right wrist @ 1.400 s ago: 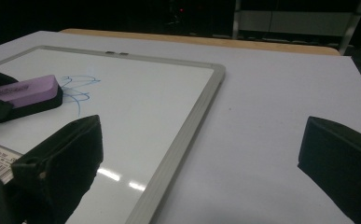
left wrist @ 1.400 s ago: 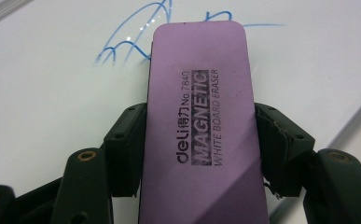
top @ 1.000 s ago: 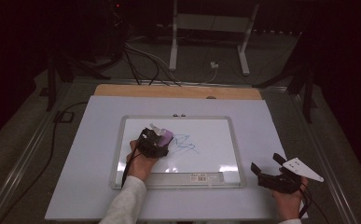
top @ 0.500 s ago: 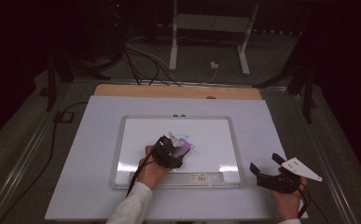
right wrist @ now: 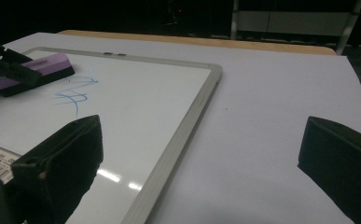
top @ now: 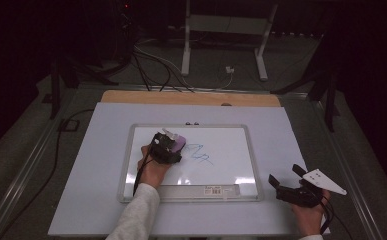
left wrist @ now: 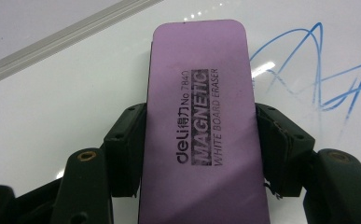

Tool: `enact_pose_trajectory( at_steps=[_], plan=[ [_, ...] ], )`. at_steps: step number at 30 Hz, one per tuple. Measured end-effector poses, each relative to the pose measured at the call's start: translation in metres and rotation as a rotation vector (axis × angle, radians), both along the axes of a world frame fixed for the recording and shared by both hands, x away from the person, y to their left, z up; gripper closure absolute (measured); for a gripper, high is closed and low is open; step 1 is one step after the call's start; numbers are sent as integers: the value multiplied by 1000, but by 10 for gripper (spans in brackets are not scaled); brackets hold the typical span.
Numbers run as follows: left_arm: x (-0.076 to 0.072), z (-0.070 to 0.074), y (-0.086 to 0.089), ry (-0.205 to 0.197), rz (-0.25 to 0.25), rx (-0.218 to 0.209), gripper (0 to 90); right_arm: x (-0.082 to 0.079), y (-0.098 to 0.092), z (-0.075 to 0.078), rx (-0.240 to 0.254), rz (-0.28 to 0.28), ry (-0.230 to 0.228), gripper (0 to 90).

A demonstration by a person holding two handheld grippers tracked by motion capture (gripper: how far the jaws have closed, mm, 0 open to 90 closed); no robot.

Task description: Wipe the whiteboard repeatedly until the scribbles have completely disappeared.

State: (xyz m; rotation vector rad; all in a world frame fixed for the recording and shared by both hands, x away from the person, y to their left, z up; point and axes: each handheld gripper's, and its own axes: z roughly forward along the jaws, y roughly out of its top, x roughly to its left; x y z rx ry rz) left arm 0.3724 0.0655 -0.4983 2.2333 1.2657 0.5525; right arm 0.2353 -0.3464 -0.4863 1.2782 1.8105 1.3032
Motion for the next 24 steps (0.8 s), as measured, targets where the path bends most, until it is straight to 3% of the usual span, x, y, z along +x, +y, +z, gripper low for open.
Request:
enact_pose_trajectory(
  at_steps=[4,7,10,12,17,19,24],
  plan=[
    [0,0,-4,5,-9,-12,410,1,1,-1,-6,5,2,0],
    [-6,0,-14,6,-59,-13,410,1,2,-1,-7,6,5,0],
    [-16,1,-29,16,-156,-24,410,1,3,-1,-5,7,7,0],
    [-19,1,-33,12,-176,-7,410,1,3,-1,-7,8,6,0],
    [-10,0,-28,-1,-128,6,409,0,1,0,-5,3,3,0],
    [-2,0,-21,-9,-84,25,409,0,0,0,-2,1,3,0],
    [17,0,-3,12,27,5,409,0,-1,0,2,-2,3,0]
  ],
)
